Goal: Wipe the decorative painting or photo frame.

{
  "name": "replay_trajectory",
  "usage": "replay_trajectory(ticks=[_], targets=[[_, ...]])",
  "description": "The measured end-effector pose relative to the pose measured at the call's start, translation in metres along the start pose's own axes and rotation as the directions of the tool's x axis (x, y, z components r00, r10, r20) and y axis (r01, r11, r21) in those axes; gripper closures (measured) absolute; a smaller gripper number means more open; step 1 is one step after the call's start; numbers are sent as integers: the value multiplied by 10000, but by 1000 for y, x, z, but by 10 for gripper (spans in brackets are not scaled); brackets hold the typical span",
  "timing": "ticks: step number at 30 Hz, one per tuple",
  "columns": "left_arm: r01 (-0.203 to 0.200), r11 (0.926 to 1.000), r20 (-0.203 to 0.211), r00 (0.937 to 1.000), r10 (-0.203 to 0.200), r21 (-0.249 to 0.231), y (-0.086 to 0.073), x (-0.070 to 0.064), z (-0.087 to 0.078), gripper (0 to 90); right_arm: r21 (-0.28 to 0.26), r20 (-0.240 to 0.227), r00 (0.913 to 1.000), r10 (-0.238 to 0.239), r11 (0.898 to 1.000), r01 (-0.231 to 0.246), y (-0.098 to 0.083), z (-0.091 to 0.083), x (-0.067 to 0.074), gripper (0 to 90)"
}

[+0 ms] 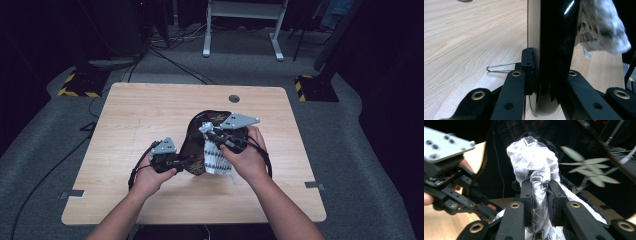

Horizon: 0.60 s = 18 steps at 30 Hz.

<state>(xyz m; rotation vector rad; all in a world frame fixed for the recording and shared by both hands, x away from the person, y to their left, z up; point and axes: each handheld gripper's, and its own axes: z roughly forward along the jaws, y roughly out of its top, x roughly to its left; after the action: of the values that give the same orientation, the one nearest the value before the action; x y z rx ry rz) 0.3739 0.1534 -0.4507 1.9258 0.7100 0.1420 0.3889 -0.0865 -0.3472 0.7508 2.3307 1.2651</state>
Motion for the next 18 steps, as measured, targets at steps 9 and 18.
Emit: replay_trajectory(ticks=[9,18], targets=[[-47,10000,11,10000,47,-5,0,0,0,798,-71,198,9992,351,9994,-349,-5,-4,-15,778],[-85,10000,17,10000,85,21,0,0,0,796,-264,1199,9830,1394,9902,-1372,-19,-13,-57,779]])
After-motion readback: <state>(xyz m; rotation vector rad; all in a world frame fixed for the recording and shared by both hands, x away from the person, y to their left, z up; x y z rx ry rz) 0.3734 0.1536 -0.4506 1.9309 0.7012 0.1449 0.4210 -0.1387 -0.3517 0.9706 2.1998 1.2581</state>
